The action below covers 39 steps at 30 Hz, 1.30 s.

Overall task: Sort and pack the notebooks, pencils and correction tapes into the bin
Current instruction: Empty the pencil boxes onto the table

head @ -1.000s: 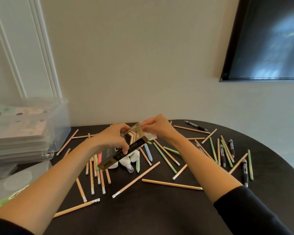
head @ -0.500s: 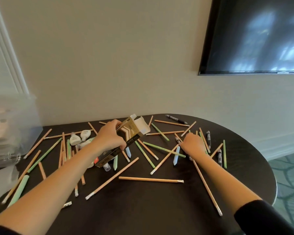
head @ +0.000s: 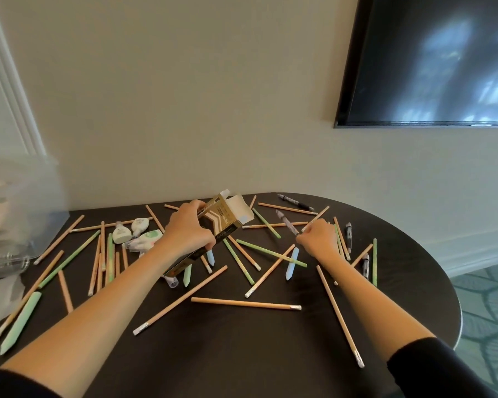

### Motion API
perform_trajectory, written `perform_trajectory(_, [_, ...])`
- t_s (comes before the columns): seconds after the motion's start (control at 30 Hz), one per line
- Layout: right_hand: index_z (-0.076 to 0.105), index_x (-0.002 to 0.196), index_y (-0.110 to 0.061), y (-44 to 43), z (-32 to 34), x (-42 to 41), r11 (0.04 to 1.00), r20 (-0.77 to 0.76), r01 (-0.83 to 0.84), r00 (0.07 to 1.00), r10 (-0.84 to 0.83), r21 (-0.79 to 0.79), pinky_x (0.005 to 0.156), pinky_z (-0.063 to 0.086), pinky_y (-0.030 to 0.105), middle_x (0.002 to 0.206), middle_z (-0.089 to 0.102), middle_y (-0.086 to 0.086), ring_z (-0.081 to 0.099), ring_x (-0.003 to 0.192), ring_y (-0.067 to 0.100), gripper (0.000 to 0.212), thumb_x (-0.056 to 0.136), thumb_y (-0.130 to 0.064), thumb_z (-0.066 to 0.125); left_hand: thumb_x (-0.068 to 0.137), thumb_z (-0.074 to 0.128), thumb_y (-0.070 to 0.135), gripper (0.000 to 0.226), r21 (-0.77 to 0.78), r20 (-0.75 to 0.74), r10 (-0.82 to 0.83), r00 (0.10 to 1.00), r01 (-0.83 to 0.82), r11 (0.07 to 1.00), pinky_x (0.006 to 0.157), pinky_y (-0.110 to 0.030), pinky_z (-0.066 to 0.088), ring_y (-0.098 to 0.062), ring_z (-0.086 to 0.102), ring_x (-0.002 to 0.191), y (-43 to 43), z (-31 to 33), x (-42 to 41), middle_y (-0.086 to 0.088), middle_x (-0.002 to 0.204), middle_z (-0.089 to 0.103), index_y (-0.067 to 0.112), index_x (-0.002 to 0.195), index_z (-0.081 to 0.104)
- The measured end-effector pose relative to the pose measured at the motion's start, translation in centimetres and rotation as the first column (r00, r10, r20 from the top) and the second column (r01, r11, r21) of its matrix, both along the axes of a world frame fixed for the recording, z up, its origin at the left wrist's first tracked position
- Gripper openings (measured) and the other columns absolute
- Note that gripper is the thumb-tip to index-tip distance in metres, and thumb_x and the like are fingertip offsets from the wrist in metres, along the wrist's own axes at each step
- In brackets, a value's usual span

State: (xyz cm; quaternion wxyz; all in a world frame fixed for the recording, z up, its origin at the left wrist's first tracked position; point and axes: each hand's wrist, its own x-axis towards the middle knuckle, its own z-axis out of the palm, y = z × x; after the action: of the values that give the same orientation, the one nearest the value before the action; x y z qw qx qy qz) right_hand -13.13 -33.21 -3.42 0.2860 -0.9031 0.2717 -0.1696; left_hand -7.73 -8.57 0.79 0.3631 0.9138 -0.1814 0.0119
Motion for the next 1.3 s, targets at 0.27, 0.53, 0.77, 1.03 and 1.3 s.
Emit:
perform_trajectory(0.27, [0.05,0.095,-0.011,7.0,7.7,-0.3,0.517,0.605,-0.566,0.788,0.112,0.642,0.053,0.053,0.016,0.089,0.06,0.011,0.067,0.056,0.012,0.014,0.088,0.0,0.056,0.059,0.071,-0.005,0.073,-0.118,-0.058,-0.021,0.998,0.014,0.993,0.08,-0.03,0.041,-0.016,0.043,0.104,1.3,0.8,0.1,-0.005,0.123,0.05,0.016,0.125,0.046])
perform_trajectory(0.53, [0.061,0.074,-0.015,11.8,8.7,1.5,0.725,0.507,-0.562,0.794,0.336,0.399,0.045,0.043,0.009,0.072,0.063,0.0,0.056,0.052,0.0,0.013,0.078,-0.007,0.07,0.06,0.072,-0.005,0.078,-0.137,-0.06,-0.062,0.996,0.054,0.989,0.077,-0.026,0.039,-0.011,0.04,0.103,4.0,1.3,0.1,-0.003,0.126,0.049,0.018,0.128,0.044])
perform_trajectory(0.77, [0.064,0.076,-0.008,13.6,9.6,2.1,0.701,0.269,-0.592,0.805,0.528,0.398,0.041,0.04,0.011,0.067,0.065,0.0,0.048,0.04,-0.001,0.013,0.079,-0.019,0.071,0.06,0.073,-0.005,0.075,-0.143,0.029,-0.051,0.998,0.054,0.988,0.07,-0.018,0.037,-0.011,0.041,0.103,5.9,1.5,-0.2,0.0,0.121,0.048,0.019,0.125,0.045])
perform_trajectory(1.03, [0.06,0.1,-0.004,14.5,10.0,2.5,0.628,0.456,-0.589,0.803,0.384,0.509,0.047,0.047,0.013,0.079,0.062,0.005,0.056,0.05,0.004,0.02,0.091,-0.022,0.058,0.062,0.073,-0.004,0.074,-0.187,0.022,-0.002,1.0,0.006,0.982,0.072,-0.019,0.037,-0.01,0.039,0.103,7.5,1.6,-0.1,-0.001,0.125,0.047,0.019,0.127,0.044])
perform_trajectory(1.3, [0.055,0.099,-0.015,15.7,9.4,2.5,0.614,0.29,-0.686,0.725,0.625,0.391,0.062,0.046,0.019,0.089,0.062,0.004,0.056,0.076,0.011,0.014,0.097,-0.023,0.045,0.061,0.074,-0.001,0.073,-0.123,0.047,0.04,0.998,-0.034,0.992,0.086,-0.031,0.04,-0.017,0.044,0.112,8.5,2.0,0.1,-0.002,0.124,0.05,0.018,0.126,0.044])
